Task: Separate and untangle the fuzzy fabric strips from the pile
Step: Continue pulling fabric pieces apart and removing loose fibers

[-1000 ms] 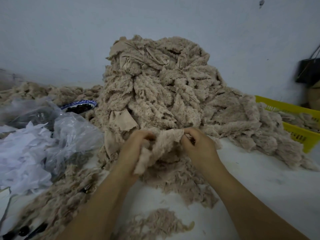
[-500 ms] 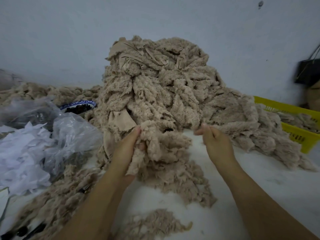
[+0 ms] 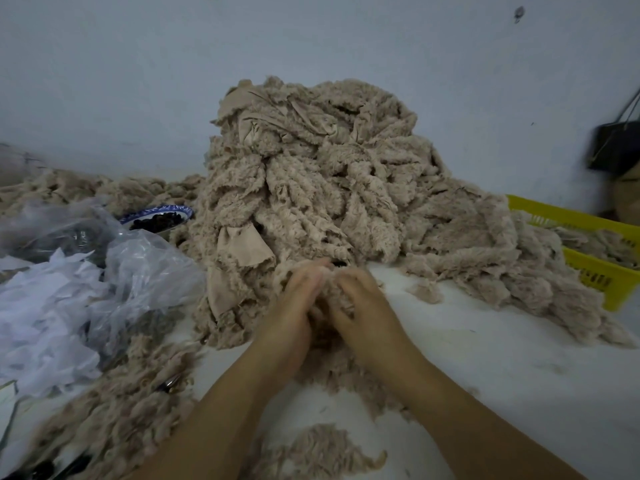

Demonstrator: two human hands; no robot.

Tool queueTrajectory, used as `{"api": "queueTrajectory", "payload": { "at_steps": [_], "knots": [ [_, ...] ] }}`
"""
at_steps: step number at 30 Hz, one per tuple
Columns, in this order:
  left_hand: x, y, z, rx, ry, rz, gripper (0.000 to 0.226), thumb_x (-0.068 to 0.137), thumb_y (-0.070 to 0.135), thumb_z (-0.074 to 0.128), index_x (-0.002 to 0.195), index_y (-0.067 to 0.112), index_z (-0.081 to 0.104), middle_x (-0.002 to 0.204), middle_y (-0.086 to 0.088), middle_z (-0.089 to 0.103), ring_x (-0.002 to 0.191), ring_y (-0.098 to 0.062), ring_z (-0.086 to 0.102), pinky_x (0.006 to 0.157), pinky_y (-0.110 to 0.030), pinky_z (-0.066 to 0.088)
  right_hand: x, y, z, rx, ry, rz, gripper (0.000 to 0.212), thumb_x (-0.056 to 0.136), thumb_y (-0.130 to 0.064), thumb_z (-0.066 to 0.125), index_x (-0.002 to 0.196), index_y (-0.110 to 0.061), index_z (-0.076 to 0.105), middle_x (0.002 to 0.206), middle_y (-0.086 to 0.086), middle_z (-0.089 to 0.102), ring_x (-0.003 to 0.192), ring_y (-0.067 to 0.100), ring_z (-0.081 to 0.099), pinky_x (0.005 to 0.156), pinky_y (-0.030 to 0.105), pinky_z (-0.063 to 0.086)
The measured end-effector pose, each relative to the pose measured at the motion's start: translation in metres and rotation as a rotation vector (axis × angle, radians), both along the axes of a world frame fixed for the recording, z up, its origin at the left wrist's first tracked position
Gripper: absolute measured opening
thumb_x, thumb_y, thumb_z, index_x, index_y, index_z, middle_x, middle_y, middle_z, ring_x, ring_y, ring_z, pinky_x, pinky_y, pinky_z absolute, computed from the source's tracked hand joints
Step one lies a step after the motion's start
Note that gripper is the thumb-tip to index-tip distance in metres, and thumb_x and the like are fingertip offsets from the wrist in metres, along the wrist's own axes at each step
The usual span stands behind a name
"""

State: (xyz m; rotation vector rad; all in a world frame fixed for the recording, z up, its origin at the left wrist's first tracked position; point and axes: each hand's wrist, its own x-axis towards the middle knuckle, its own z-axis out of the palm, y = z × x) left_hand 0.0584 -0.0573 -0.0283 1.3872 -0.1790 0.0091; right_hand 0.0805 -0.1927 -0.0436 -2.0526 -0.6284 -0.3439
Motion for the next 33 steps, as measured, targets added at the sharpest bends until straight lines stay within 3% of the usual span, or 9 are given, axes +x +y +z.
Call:
{"api": "queueTrajectory", "payload": {
  "at_steps": [3,5,9,12,17,22,26,29,33],
  "knots": [
    [0.001,0.001,-0.005,0.457,-0.222,0.188,0.03,0.093,0.059,0.047,0.122,0.052,0.053,0.123,0.031,0.055,0.113,0.016,0.05,0.089,-0.008,0.044,0.013,-0.014,0.005,0.068,0.098,-0.051,0.012,0.096,-0.03,0.058,0.088,-0.039,0.057,0.105,-0.028,0.047,0.092,-0.011,0.052,0.071,0.005,0.041],
    [0.003,0.007,-0.007,0.559,-0.321,0.364,0.024,0.1,0.041,0.048,0.123,0.044,0.05,0.121,0.026,0.049,0.107,0.017,0.049,0.081,-0.005,0.044,0.024,-0.032,0.015,0.465,0.291,-0.095,0.011,0.096,-0.036,0.059,0.087,-0.034,0.064,0.095,-0.015,0.064,0.084,0.005,0.061,0.068,0.017,0.046],
    [0.009,0.02,-0.01,0.673,-0.226,0.621,0.04,0.1,0.032,0.052,0.139,0.025,0.045,0.139,0.004,0.041,0.125,-0.005,0.042,0.102,-0.032,0.044,0.033,-0.068,0.027,1.309,0.576,0.036,0.073,0.087,-0.064,0.05,0.142,-0.016,0.045,0.135,0.003,0.054,0.103,0.021,0.071,0.077,0.03,0.058],
    [0.016,0.025,-0.017,0.826,0.027,0.566,0.056,0.098,0.041,0.056,0.146,0.019,0.039,0.148,-0.003,0.035,0.141,-0.025,0.027,0.113,-0.046,0.034,0.03,-0.053,0.01,0.887,0.645,-0.121,0.057,0.096,-0.059,0.043,0.125,-0.013,0.06,0.125,0.001,0.064,0.093,0.013,0.071,0.071,0.025,0.056],
    [0.016,0.028,-0.02,0.792,-0.083,0.581,0.016,0.094,0.007,0.052,0.079,0.011,0.058,0.084,-0.002,0.057,0.096,-0.035,0.055,0.08,-0.044,0.046,0.017,-0.024,-0.006,0.051,0.33,-0.045,0.024,0.098,-0.049,0.048,0.092,-0.037,0.067,0.096,-0.015,0.067,0.084,-0.008,0.06,0.068,0.006,0.041],
    [0.009,0.009,-0.015,0.83,-0.355,0.492,0.02,0.09,0.005,0.052,0.078,0.02,0.051,0.09,0.008,0.049,0.087,-0.003,0.045,0.069,-0.021,0.035,0.013,-0.016,-0.006,-0.01,0.304,0.017,0.018,0.099,-0.054,0.045,0.097,-0.047,0.061,0.106,-0.022,0.059,0.095,-0.011,0.054,0.072,0.005,0.039],
    [0.014,0.011,-0.022,0.752,-0.197,0.532,0.027,0.098,0.023,0.054,0.123,0.03,0.046,0.132,0.007,0.032,0.089,0.01,0.048,0.065,-0.009,0.04,0.013,-0.016,-0.011,-0.431,0.223,-0.019,0.043,0.099,-0.045,0.05,0.14,-0.031,0.047,0.135,-0.009,0.047,0.123,0.01,0.043,0.095,0.017,0.035],
    [0.02,0.021,-0.026,0.704,-0.036,0.496,0.047,0.101,0.032,0.054,0.146,0.026,0.041,0.142,0.007,0.038,0.113,-0.005,0.051,0.089,-0.022,0.043,0.009,-0.011,-0.009,-0.488,0.143,-0.01,0.01,0.099,-0.035,0.051,0.105,-0.035,0.059,0.106,-0.01,0.05,0.107,0.015,0.041,0.081,0.017,0.034],
    [0.026,0.024,-0.03,0.665,-0.073,0.513,0.012,0.102,0.026,0.052,0.101,0.025,0.064,0.102,0.0,0.067,0.091,-0.017,0.062,0.074,-0.029,0.05,0.003,-0.007,-0.007,-0.436,0.103,0.137,0.04,0.097,-0.026,0.049,0.069,-0.039,0.024,0.077,-0.011,0.031,0.078,0.003,0.03,0.063,0.019,0.027]
  ]
}}
